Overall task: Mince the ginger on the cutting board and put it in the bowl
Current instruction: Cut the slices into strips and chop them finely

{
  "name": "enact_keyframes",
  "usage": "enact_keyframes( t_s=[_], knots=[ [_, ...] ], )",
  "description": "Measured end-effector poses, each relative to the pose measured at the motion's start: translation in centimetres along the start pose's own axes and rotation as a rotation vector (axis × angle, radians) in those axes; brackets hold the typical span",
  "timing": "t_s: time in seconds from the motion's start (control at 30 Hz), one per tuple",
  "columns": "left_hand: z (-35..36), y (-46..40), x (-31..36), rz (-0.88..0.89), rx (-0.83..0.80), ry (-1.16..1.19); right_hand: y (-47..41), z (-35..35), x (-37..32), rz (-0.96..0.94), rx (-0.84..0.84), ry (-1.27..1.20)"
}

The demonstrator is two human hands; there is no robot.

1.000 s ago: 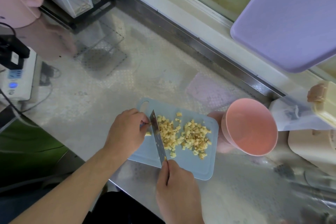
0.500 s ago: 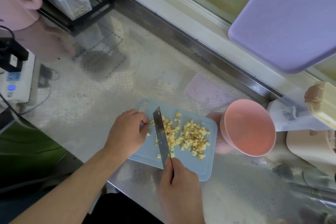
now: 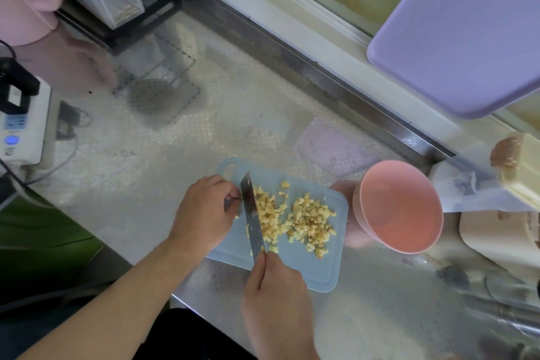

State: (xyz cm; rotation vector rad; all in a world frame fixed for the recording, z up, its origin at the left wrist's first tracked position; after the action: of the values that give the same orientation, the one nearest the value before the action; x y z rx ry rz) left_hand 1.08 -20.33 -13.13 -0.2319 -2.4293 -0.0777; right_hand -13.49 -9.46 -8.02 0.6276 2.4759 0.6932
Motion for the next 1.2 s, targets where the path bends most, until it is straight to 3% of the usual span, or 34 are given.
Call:
enact_keyframes(
  t_s=[0.5, 0.9, 1.2],
  knots=[
    [-0.4, 0.5, -0.4, -0.002, 0.001, 0.009, -0.2, -0.1, 1.0, -0.03, 0.047, -0.127],
    [-0.1, 0.2, -0.2, -0.044, 0.016, 0.02, -0.1, 1.7, 0.1, -0.043, 0.01, 0.069],
    [-0.2, -0.3, 0.0, 0.006, -0.021, -0.026, -1.7, 1.4, -0.9, -0.085, 0.069, -0.031]
  ],
)
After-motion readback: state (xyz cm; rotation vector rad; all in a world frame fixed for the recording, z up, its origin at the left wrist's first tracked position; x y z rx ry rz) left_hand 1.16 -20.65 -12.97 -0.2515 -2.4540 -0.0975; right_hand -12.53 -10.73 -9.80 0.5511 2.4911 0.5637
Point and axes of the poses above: each hand's wrist, its own y-axis away from the middle knuckle, its own z-axis out of the palm, x = y × z, the point moved 6 cm from there along -y, towards the middle knuckle, and after that the axes turned 8 degrees about z, right-handed, at the moved point
